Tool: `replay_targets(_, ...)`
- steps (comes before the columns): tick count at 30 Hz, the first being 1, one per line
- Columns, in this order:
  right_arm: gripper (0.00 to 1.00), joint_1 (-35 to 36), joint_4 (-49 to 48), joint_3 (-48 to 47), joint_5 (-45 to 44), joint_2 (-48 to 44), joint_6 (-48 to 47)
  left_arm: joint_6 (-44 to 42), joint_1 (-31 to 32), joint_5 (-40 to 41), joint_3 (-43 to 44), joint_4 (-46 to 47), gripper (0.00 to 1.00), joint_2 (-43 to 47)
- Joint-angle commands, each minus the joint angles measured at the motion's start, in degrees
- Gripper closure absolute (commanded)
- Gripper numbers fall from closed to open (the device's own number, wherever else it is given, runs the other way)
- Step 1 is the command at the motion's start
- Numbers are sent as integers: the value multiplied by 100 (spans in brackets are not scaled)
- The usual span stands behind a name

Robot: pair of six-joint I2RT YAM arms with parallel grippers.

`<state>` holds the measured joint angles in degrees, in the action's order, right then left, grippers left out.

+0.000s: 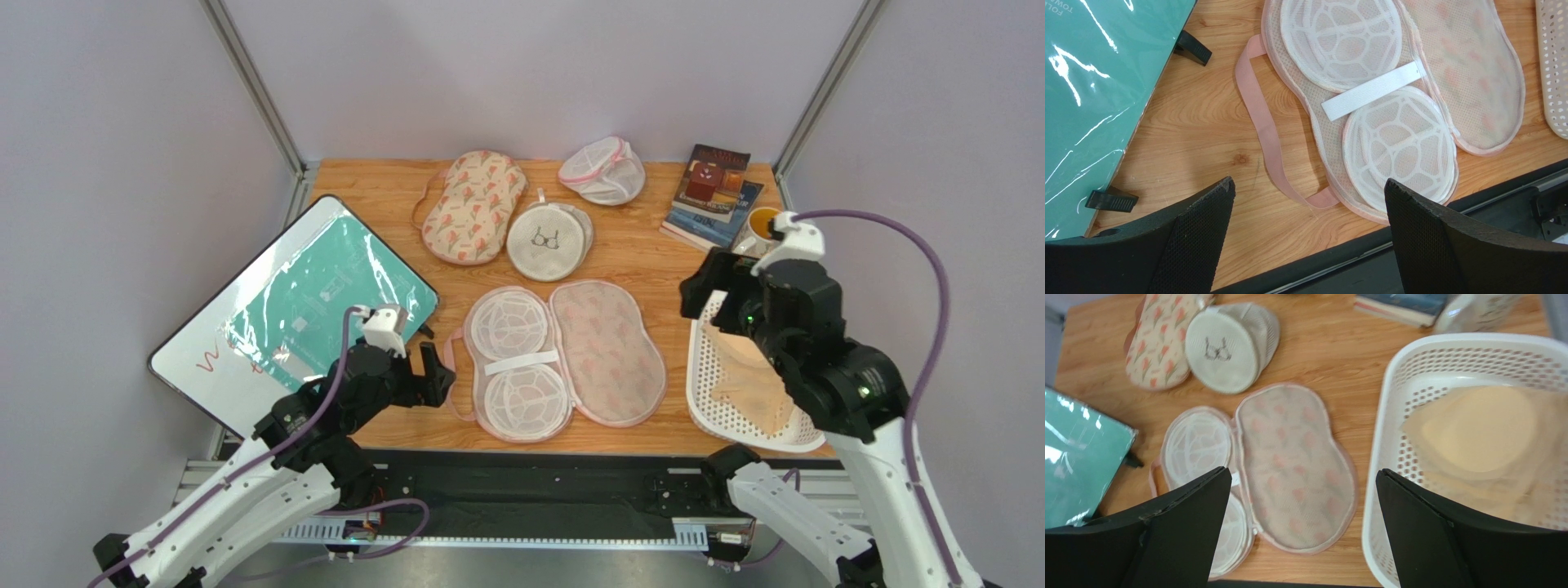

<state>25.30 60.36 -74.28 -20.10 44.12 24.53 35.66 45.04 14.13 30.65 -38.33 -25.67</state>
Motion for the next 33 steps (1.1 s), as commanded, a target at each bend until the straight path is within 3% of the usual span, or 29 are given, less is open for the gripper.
replay_targets(1, 7, -8, -1155, 877, 1921, 492, -37, -86, 32, 37, -7, 97, 4, -34)
replay_targets(7, 7, -7, -1580, 1548, 2019, 1036, 60, -85, 32, 55, -7, 106, 4, -87)
replay_targets(18, 13, -42, -1957, 1496, 1210, 3084, -273, -77, 40, 20, -16, 106, 4, -17)
replay_targets(21, 18, -191, -2080, 1329, 1280, 3550, -379, -94, 49, 28, -16, 106, 4, -34)
replay_targets(26, 37, -622, -2362, 1179, 1719, 4278, -607, -85, 67, 37, -24, 106, 4, -17)
replay_targets(33, 43, -851, -2555, 924, 1834, 5255, -924, -94, 67, 37, -42, 132, 4, -35)
